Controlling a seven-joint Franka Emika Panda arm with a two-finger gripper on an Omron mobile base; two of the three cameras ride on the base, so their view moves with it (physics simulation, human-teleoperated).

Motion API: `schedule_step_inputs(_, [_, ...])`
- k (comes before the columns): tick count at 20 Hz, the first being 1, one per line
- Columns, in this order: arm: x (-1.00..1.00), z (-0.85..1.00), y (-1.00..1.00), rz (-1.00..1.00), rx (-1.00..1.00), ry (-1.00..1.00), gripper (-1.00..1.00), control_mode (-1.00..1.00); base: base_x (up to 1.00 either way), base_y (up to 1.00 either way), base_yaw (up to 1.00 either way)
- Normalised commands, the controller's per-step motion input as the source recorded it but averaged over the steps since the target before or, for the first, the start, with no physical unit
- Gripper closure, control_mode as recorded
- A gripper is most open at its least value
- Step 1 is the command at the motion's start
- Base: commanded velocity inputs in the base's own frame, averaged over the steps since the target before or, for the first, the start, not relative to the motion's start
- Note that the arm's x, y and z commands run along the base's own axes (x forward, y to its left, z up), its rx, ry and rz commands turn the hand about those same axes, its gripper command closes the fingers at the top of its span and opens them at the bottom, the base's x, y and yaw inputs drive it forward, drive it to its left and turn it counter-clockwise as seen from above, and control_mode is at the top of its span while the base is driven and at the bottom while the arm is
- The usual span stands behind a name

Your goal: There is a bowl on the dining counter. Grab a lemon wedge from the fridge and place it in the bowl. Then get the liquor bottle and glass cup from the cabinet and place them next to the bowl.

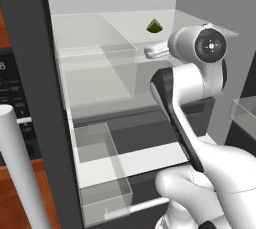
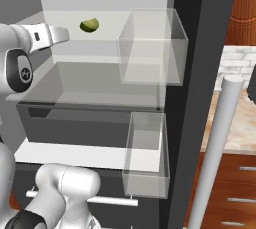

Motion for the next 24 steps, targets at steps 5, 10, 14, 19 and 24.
schedule_step_inputs(5, [0.1,0.0,-0.2,-0.05,0.17,0.0,-1.0,-1.0,0.0,0.0,0.0])
schedule_step_inputs(10, [0.0,0.0,-0.13,-0.01,0.12,0.0,-1.0,-1.0,0.0,0.0,0.0])
schedule_step_inputs(14, [0.18,0.0,0.0,0.0,0.01,0.0,-1.0,-1.0,0.0,0.0,0.0])
schedule_step_inputs(19, [0.36,0.04,0.0,0.0,0.03,0.0,-1.0,-1.0,0.0,0.0,0.0])
schedule_step_inputs(24, [0.34,0.11,0.0,0.0,0.06,0.0,-1.0,-1.0,0.0,0.0,0.0])
